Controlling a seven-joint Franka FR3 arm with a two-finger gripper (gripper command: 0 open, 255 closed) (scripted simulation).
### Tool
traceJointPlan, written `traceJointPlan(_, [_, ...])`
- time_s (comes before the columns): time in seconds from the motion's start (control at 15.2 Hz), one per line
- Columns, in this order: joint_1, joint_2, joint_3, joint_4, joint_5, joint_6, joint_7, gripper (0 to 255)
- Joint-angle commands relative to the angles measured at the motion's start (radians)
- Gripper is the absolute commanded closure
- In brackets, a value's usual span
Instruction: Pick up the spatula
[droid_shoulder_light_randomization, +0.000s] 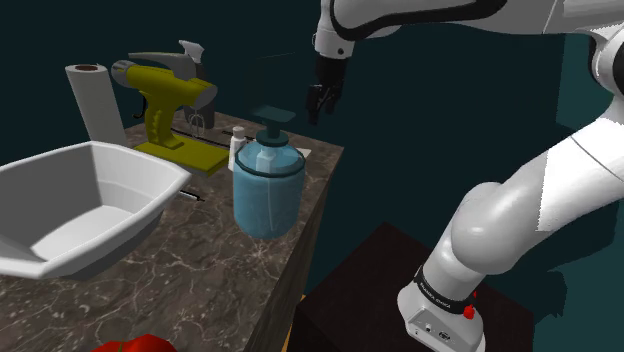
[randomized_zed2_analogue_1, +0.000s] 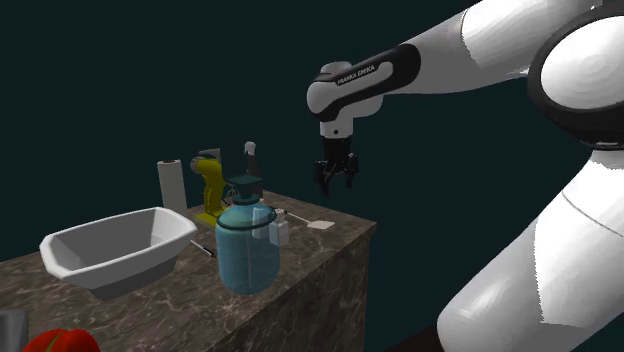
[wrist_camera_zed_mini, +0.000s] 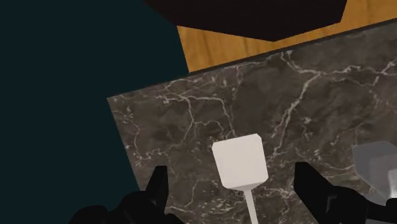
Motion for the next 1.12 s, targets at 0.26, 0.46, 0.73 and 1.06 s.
traceJointPlan(0.26, [0.027,0.201,-0.001,0.114,0.038,0.101,-0.072,0])
traceJointPlan(0.46, [0.038,0.306,0.003,0.191,0.058,0.134,-0.109,0])
traceJointPlan(0.73, [0.051,0.448,0.014,0.31,0.084,0.163,-0.156,0])
traceJointPlan(1.06, [0.053,0.482,0.017,0.291,0.088,0.217,-0.165,0])
